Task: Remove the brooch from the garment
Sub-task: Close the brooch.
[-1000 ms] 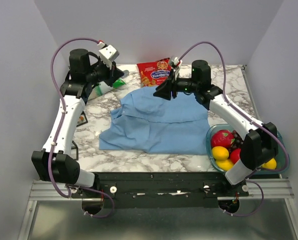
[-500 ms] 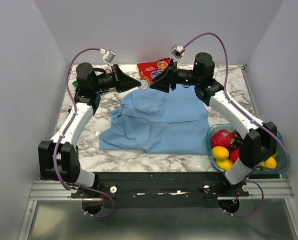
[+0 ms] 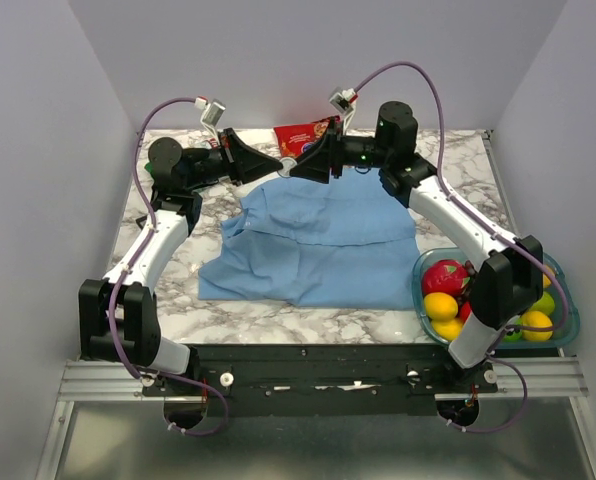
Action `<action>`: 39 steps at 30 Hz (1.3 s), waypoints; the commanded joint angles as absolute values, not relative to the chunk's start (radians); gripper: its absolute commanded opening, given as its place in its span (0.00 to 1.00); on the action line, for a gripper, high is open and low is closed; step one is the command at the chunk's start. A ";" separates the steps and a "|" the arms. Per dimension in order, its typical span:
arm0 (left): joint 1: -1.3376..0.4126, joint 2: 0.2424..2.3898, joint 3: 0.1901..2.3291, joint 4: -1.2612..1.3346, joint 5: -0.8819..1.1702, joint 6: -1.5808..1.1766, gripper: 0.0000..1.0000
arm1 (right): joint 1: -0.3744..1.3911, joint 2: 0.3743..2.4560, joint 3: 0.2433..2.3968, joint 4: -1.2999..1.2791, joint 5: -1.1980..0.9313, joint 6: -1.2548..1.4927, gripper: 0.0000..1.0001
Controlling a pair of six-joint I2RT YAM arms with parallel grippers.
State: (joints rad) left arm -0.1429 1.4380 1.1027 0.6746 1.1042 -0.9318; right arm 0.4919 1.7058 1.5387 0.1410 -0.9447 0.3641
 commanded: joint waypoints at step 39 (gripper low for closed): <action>-0.126 1.517 1.157 0.942 1.025 -1.166 0.00 | 0.511 1.669 1.592 0.132 -0.913 0.342 0.49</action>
